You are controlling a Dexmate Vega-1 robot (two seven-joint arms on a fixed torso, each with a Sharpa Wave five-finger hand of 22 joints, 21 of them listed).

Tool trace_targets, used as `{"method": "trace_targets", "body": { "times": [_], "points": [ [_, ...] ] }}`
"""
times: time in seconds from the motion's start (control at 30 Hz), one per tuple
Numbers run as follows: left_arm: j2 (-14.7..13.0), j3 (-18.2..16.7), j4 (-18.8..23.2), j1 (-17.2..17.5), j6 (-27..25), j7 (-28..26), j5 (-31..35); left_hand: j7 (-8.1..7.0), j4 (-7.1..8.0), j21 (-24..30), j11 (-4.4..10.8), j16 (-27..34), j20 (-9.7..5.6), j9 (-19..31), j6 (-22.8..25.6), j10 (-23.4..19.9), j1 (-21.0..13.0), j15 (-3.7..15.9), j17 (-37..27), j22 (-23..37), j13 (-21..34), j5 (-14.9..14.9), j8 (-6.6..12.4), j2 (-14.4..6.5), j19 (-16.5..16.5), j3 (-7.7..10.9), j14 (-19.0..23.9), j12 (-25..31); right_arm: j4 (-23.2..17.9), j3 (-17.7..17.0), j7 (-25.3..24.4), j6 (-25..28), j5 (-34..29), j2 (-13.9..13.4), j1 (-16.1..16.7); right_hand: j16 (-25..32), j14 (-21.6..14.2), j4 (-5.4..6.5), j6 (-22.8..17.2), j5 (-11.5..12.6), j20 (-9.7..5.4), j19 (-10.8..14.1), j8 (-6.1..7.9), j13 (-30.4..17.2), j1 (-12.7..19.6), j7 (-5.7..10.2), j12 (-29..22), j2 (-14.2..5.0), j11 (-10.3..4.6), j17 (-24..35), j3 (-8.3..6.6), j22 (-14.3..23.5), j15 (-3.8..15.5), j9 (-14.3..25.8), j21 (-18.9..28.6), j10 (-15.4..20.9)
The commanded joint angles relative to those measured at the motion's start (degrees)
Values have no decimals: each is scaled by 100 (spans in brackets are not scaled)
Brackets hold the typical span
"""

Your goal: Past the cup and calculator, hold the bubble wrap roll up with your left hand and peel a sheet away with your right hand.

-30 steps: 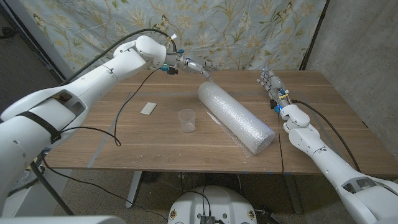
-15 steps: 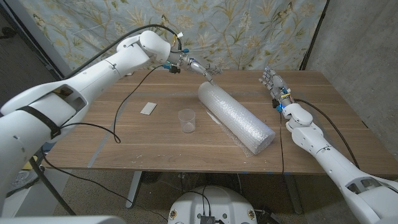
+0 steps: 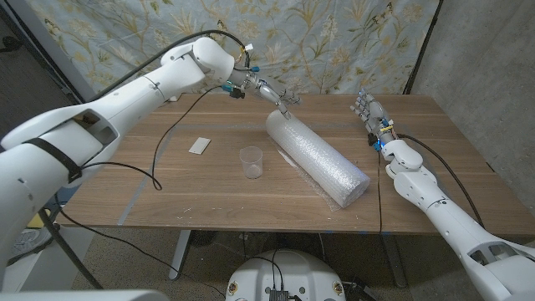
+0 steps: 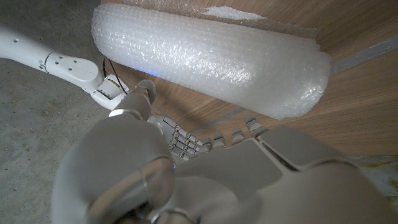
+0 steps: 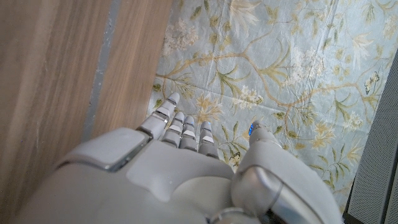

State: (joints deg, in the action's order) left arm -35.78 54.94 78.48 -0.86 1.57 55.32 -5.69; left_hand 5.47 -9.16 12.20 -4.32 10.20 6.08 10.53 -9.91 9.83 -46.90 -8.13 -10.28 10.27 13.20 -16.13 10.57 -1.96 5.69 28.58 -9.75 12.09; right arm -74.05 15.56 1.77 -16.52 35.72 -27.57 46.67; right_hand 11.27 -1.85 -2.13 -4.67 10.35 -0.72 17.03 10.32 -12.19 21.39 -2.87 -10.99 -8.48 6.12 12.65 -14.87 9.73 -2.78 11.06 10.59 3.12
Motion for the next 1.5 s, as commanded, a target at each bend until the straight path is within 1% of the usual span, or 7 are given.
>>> {"method": "trace_targets", "body": {
  "times": [0.03,0.27,0.33,0.6,0.8,1.13,1.5],
  "points": [
    [118,184,-128,-193,250,255,193,31,-2,-11,-44,17,61,19,-758,705,-1,-52,-17,17,17,9,-15,50,7,-28,-488,23,-289,-30,-216,112,-103,-26,74,12,49,-41,19,-10,29,-30,17,-2,-44,-25,7,-3,-2,20,-19,17,-9,12,5,-44],
    [217,251,-334,-274,464,328,259,51,8,-13,-42,24,43,20,-775,698,6,-62,-18,18,23,22,-6,50,1,-41,-492,37,-334,-46,-291,94,-142,6,91,20,59,-50,94,-10,33,-41,3,-1,-51,-111,-4,-5,-2,20,-22,17,-17,8,10,-51],
    [248,276,-391,-298,546,345,288,16,12,-12,-41,29,42,20,-761,690,8,-61,-19,18,25,28,5,49,-4,-47,-487,44,-347,-51,-314,100,-149,12,97,20,62,-55,94,-10,34,-41,6,-1,-50,-113,-6,-3,4,19,-23,17,-16,7,12,-51],
    [470,407,-699,-432,855,376,431,-8,9,-14,-2,47,26,21,-767,675,4,-51,-19,19,31,46,19,60,-13,-62,-458,61,-373,-102,-372,81,-156,21,121,24,71,-69,120,-9,32,-53,10,0,-48,-144,-9,-1,18,17,-26,17,-19,3,15,-66],
    [703,549,-924,-560,1045,387,538,-10,9,-24,-5,43,18,22,-776,657,-3,-55,-20,19,38,60,26,61,5,-70,-472,77,-408,-182,-398,61,-130,-9,190,26,87,-77,99,-10,44,-65,30,0,-54,-88,-16,-2,36,17,-28,17,-45,2,16,-73],
    [814,727,-820,-650,1299,280,822,-11,5,-17,48,59,-11,23,-768,634,-15,-17,-21,20,48,80,43,67,-22,-82,-439,99,-484,-309,-392,40,-70,-58,324,37,97,-78,116,-11,105,-102,35,0,-73,-77,-21,-9,39,23,-28,18,-88,-1,13,-89],
    [955,917,-817,-763,1408,477,942,-11,-1,-13,80,68,-32,24,-770,629,-30,2,-21,20,56,103,52,77,-45,-93,-415,110,-573,-394,-416,65,-31,-67,439,38,123,-83,171,-11,110,-117,26,0,-88,-85,-29,-10,63,26,-28,19,-123,-2,18,-97]
  ]
}}
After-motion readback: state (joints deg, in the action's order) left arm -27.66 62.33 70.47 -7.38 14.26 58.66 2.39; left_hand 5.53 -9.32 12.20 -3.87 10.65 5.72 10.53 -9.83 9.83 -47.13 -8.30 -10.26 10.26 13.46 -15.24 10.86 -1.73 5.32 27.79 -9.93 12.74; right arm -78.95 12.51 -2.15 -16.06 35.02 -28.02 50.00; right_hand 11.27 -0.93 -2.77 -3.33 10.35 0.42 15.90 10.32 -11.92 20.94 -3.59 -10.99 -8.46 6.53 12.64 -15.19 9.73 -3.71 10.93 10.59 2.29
